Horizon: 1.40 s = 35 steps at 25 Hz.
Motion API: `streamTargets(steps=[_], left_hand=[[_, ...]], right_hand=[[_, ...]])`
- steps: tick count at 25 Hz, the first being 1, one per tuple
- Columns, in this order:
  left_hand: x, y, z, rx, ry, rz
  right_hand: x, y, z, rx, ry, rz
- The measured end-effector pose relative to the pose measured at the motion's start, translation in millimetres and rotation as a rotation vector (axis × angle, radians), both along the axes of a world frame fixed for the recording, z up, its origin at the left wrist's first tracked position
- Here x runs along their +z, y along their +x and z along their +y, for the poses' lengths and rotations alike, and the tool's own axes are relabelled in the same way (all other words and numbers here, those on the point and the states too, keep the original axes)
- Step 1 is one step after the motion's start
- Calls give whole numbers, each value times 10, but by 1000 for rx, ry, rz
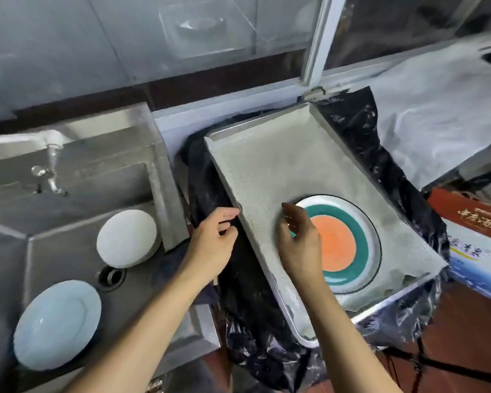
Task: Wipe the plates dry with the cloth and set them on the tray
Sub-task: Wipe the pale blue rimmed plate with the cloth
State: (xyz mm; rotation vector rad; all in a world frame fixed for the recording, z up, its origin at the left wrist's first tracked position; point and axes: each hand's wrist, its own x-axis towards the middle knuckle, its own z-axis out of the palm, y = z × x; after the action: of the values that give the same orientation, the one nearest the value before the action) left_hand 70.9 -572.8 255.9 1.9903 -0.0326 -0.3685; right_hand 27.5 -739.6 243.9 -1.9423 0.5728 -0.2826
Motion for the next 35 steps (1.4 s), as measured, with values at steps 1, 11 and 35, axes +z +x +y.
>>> streamTargets(steps=[1,11,35], left_hand=[[45,-45,158,47,-2,-11],[210,-671,1986,429,16,-82],[-1334,-1130,5141,732,208,166]], right_hand=[[37,26,162,35,4,-13],[96,-33,1976,442,69,-23],[-1501,140,4796,772,-45,351]])
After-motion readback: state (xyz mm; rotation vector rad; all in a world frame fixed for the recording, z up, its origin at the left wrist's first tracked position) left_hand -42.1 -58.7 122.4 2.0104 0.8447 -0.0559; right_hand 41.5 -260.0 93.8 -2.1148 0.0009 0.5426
